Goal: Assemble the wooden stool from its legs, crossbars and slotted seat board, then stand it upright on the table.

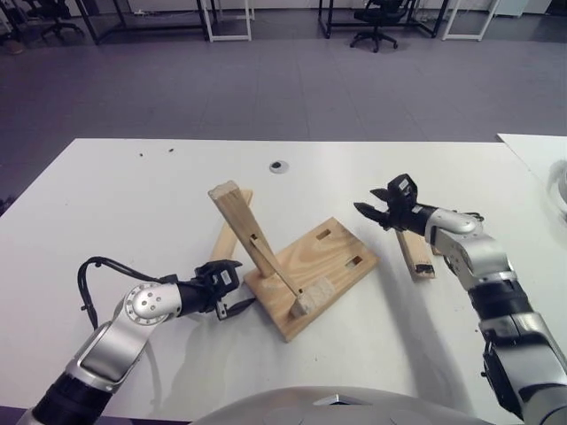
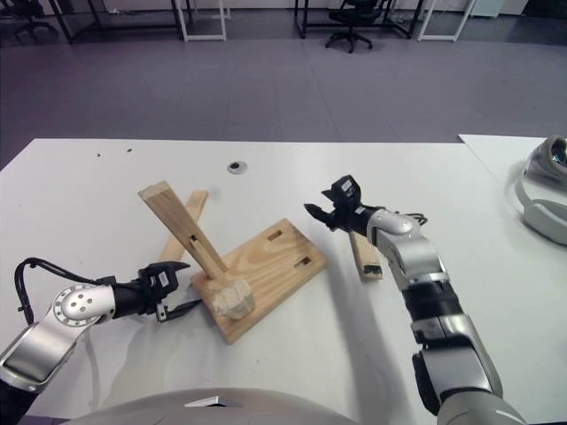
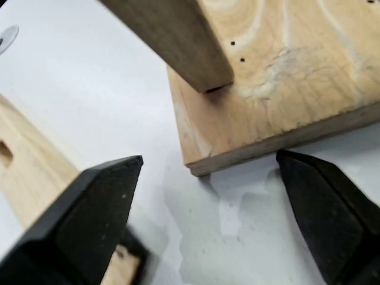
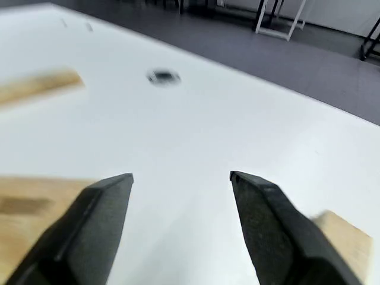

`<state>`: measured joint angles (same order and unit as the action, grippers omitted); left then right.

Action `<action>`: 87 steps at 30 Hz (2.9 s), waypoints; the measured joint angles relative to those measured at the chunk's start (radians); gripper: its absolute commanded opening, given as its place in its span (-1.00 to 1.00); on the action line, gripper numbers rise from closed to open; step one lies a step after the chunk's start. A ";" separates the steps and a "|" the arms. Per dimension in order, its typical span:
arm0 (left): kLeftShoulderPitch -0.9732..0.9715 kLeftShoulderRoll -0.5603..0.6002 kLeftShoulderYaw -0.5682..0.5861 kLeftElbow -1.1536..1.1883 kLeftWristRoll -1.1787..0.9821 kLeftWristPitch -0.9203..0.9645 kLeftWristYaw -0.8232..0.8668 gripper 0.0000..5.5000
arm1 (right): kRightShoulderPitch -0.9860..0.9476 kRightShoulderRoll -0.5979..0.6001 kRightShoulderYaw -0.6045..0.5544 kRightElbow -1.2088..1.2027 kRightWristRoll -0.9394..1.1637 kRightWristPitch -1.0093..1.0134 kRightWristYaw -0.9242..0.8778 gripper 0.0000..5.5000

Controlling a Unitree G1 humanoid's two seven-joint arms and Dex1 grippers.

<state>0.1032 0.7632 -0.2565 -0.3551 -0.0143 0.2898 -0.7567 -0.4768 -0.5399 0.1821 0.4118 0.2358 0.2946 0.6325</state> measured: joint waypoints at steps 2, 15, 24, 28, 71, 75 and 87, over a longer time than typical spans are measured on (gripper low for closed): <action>-0.055 -0.018 -0.036 0.037 0.047 -0.018 0.000 0.52 | -0.020 -0.007 0.126 0.197 -0.136 -0.199 0.105 0.11; -0.576 -0.179 0.113 0.854 -0.001 -0.322 -0.008 0.52 | 0.252 -0.186 -0.051 -0.237 -0.085 -0.173 0.219 0.11; -0.191 -0.055 0.035 0.190 -0.060 -0.096 -0.180 0.52 | -0.169 0.062 0.056 0.407 -0.284 -0.344 0.148 0.11; -0.381 -0.308 -0.144 0.465 0.234 -0.193 0.129 0.52 | -0.185 0.062 0.099 0.459 -0.316 -0.380 0.284 0.11; -0.564 -0.806 0.452 -0.082 -1.027 0.483 0.624 0.41 | 0.327 0.145 -0.353 -0.976 0.165 0.077 -0.249 -0.52; -0.623 -0.836 0.455 -0.148 -1.419 0.497 0.836 0.17 | 0.234 0.127 -0.151 -1.223 0.197 0.134 -0.205 -0.52; -0.548 -0.685 0.358 -0.254 -1.567 0.403 1.041 -0.56 | 0.195 0.101 -0.076 -1.217 0.088 0.175 -0.228 -0.52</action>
<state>-0.4449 0.0779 0.1014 -0.6093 -1.5816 0.6927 0.2844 -0.2819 -0.4389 0.1061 -0.8048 0.3238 0.4692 0.4044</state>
